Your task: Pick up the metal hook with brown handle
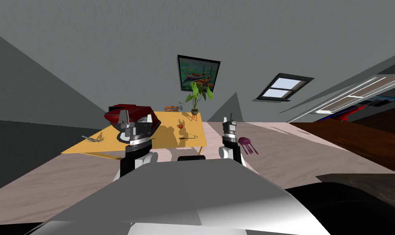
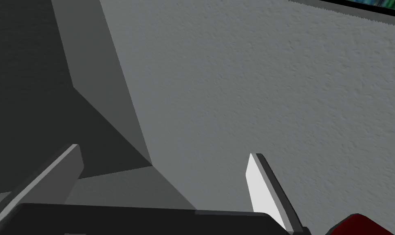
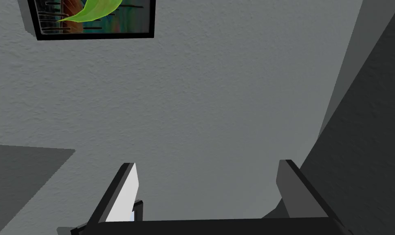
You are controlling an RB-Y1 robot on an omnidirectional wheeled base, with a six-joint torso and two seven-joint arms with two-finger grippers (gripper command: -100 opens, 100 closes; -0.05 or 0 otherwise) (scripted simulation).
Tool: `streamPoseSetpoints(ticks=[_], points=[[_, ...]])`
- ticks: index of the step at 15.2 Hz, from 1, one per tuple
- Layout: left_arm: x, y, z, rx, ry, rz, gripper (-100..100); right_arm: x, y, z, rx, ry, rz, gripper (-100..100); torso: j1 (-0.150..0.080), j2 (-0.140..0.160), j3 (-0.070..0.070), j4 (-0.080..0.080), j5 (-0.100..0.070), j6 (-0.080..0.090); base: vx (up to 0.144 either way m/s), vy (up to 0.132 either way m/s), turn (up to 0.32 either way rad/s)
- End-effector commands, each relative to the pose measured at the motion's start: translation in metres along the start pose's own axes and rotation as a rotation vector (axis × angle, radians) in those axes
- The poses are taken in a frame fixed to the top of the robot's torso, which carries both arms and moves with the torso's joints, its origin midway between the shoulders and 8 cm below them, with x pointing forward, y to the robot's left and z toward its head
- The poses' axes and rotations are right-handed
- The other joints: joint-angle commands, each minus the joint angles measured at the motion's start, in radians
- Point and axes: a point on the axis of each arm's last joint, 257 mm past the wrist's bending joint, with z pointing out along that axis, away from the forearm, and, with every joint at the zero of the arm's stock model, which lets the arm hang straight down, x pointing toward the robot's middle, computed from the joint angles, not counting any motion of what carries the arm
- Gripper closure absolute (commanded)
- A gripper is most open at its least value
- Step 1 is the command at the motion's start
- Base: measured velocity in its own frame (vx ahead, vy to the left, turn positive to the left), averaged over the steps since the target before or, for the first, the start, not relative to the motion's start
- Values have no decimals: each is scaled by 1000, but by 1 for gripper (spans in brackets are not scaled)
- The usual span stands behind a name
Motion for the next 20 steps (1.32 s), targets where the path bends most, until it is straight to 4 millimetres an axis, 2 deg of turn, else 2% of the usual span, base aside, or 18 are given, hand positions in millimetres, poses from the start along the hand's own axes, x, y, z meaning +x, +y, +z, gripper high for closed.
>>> streamPoseSetpoints(ticks=[1, 3, 5, 6, 7, 8, 9, 10, 11, 12, 13, 14, 15, 16, 17, 19, 20], points=[[1, 7, 0, -24, 30, 15, -100, 0, 0, 0, 0, 0, 0, 0, 0, 0, 0, 0, 0, 0, -21, -6, -34], [1, 13, 0, -47, 48, 27, -100, 0, 0, 0, 0, 0, 0, 0, 0, 2, 1, 0, 0, 0, -45, -9, -78], [-4, 32, -1, -109, 76, 56, -100, 0, 0, 0, 0, 0, 0, 0, 0, 3, 2, 1, 0, 0, -43, -11, -113], [-4, 32, -1, -109, 76, 56, -100, 0, 0, 0, 0, 0, 0, 0, 0, 3, 2, 1, 0, 0, -42, -12, -104], [-9, 44, -2, -147, 84, 72, -100, 0, 0, 0, 0, 0, 0, 0, 0, 3, 2, 1, 0, 0, -37, -16, -112], [-9, 44, -2, -147, 84, 72, -100, 0, 0, 0, 0, 0, 0, 0, 0, 3, 2, 1, 0, 0, -31, -13, -83], [-15, 57, -3, -189, 89, 91, -100, 0, 0, 0, 0, 0, 0, 0, 0, 3, 2, 1, 0, 0, -29, -14, -118], [-15, 57, -3, -189, 89, 91, -100, 0, 0, 0, 0, 0, 0, 0, -1, 3, 1, 1, 0, 0, -26, -13, -113], [-23, 71, -5, -233, 90, 110, -100, 0, 0, 0, 0, 0, 0, 0, 0, 2, 1, 0, 0, 0, -24, -15, -157], [-23, 71, -5, -236, 90, 110, -100, 0, 0, 0, 0, 0, 0, 0, -1, 2, 1, 0, 0, 1, -21, -12, -129], [-33, 85, -7, -279, 88, 129, -100, 0, 0, 0, 0, 0, 0, 0, 0, 2, 1, 0, 0, 0, -24, -13, -159], [-33, 86, -8, -286, 86, 130, -100, 0, 0, 0, 0, 0, 0, 0, 0, 2, 1, 0, 0, 0, -26, -12, -137], [-44, 99, -10, -324, 82, 150, -100, 0, 0, 0, 0, 0, 0, 0, 0, 2, 1, 0, 0, 0, -27, -19, -169], [-45, 102, -11, -340, 78, 151, -100, 0, 0, 0, 0, 0, 0, 0, -1, 2, 1, 0, 0, 1, -23, -20, -141], [-57, 114, -14, -375, 71, 171, -100, 0, 0, 0, 0, 0, 0, 0, -1, 2, 1, 0, 0, 0, -22, -23, -173], [-59, 118, -16, -396, 66, 172, -100, 0, 0, 0, 0, 0, 0, 0, -1, 2, 1, 0, 0, 0, -21, -18, -116], [-73, 132, -20, -445, 51, 193, -100, 0, 0, 0, 0, 0, 0, 0, -1, 2, 1, 0, 0, 0, -17, -19, -174]])
